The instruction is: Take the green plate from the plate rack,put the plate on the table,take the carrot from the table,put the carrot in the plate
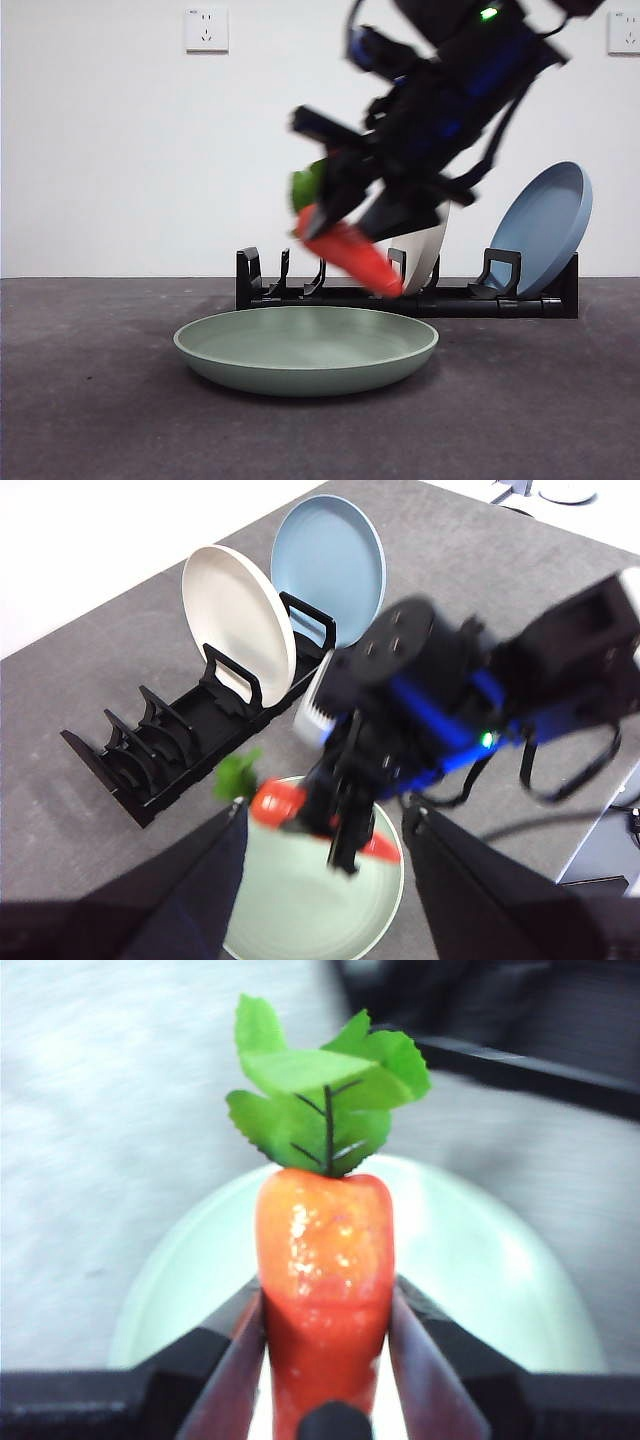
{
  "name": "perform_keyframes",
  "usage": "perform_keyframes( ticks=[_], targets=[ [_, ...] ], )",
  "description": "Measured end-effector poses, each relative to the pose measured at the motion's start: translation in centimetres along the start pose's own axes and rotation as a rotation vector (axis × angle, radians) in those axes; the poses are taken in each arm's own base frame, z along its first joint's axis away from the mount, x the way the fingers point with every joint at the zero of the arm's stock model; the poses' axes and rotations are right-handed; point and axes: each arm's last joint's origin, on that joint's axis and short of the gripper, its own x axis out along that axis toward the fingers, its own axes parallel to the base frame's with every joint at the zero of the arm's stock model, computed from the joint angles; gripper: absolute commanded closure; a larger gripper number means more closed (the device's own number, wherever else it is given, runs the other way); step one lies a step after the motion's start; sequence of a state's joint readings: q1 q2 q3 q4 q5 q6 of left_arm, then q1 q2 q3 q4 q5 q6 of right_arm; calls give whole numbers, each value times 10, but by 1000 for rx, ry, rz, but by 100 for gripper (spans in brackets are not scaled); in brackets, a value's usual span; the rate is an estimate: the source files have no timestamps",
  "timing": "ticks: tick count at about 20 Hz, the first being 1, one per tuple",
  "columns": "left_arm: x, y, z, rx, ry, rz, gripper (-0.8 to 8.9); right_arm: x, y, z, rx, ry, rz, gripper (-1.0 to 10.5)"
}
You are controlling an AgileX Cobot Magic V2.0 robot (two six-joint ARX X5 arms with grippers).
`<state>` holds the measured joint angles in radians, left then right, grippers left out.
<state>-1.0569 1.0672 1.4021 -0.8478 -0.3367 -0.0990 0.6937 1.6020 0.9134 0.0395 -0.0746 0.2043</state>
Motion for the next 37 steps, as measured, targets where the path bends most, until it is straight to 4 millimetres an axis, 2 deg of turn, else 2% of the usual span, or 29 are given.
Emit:
perform_keyframes(
  ticks=[2, 6, 10, 11, 13, 14, 17, 20, 24, 27, 30, 34, 37],
  targets=[
    [0, 0, -1, 3, 9, 1, 548, 17, 7, -9, -3, 9, 23, 960],
    [0, 0, -2, 8, 23, 2, 548, 50, 0, -33, 14, 90, -21, 959],
    [0, 0, -3, 10, 30, 3, 548, 55, -3, -36, 21, 97, -27, 927],
    [0, 0, -3, 11, 32, 3, 548, 55, -3, -36, 21, 97, -25, 827],
    [0, 0, -4, 13, 37, 4, 548, 55, -3, -36, 22, 98, -25, 542],
    [0, 0, -4, 14, 40, 4, 548, 54, -3, -36, 22, 100, -25, 456],
    [0, 0, -4, 14, 40, 4, 548, 42, 0, -30, 22, 103, -25, 434],
    [0, 0, -4, 15, 44, 5, 548, 8, 6, -7, 18, 31, -9, 436],
    [0, 1, -9, 33, 92, 10, 548, -63, 14, 7, 22, 51, 15, 443],
    [-1, 2, -17, 59, 168, 16, 549, -127, 19, -2, 29, 148, 72, 443],
    [-3, 3, -25, 86, 251, 13, 551, -185, 17, -24, 36, 246, 53, 444],
    [-5, 2, -30, 94, 318, -54, 563, -223, 15, -41, 38, 267, 48, 446],
    [-6, 1, -32, 90, 344, -109, 563, -242, 14, -49, 35, 236, 55, 447]
  ],
)
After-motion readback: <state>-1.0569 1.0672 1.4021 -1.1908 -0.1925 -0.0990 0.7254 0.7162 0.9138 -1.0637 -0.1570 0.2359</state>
